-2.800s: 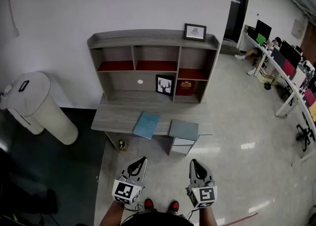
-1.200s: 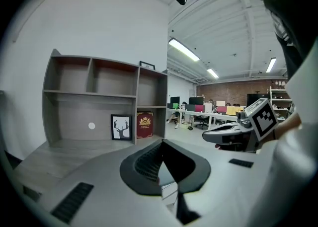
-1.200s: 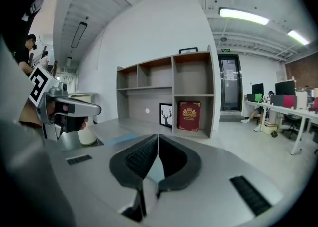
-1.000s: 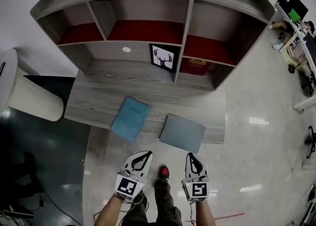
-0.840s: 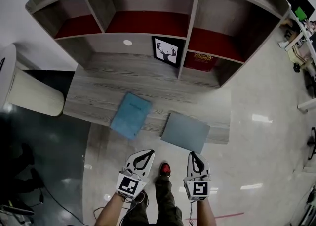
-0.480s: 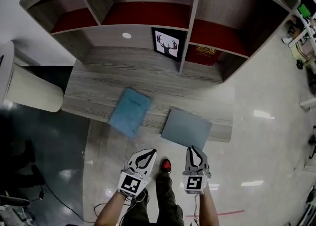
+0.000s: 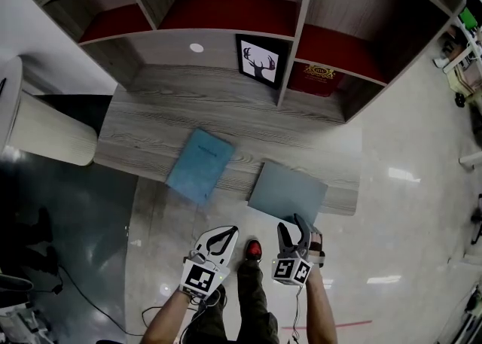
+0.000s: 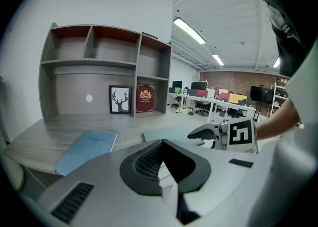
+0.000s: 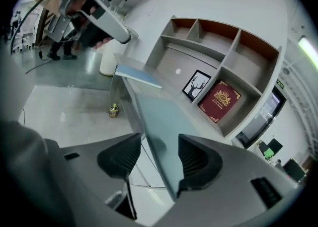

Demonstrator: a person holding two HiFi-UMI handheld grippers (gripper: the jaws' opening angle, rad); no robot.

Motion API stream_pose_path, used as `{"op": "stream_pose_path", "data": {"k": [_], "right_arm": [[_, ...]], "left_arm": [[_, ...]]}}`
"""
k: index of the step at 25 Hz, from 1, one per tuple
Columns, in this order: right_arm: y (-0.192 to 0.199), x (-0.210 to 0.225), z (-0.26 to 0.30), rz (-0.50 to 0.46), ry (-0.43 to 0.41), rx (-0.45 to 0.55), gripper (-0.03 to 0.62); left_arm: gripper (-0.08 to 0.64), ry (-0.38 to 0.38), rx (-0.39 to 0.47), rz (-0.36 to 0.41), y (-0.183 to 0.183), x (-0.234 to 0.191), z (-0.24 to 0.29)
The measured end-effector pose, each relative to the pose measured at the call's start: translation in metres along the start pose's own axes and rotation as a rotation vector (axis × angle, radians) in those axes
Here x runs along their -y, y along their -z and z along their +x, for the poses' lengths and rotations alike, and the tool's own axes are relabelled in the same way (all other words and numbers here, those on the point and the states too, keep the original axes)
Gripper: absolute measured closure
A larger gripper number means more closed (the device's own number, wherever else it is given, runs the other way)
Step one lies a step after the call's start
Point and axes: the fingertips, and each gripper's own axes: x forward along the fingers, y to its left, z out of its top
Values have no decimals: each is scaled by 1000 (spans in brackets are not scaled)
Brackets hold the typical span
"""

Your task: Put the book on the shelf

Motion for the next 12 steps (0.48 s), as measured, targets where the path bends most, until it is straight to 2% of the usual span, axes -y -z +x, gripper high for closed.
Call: {"op": "stream_pose_path", "data": {"k": [4, 12], "right_arm": [[9, 1, 7, -62, 55, -23, 353], [23, 6, 20, -123, 119, -76, 354]], "left_arm": [[555, -1, -9, -8, 10, -1, -1], [555, -15, -30, -15, 22, -4, 2]]}}
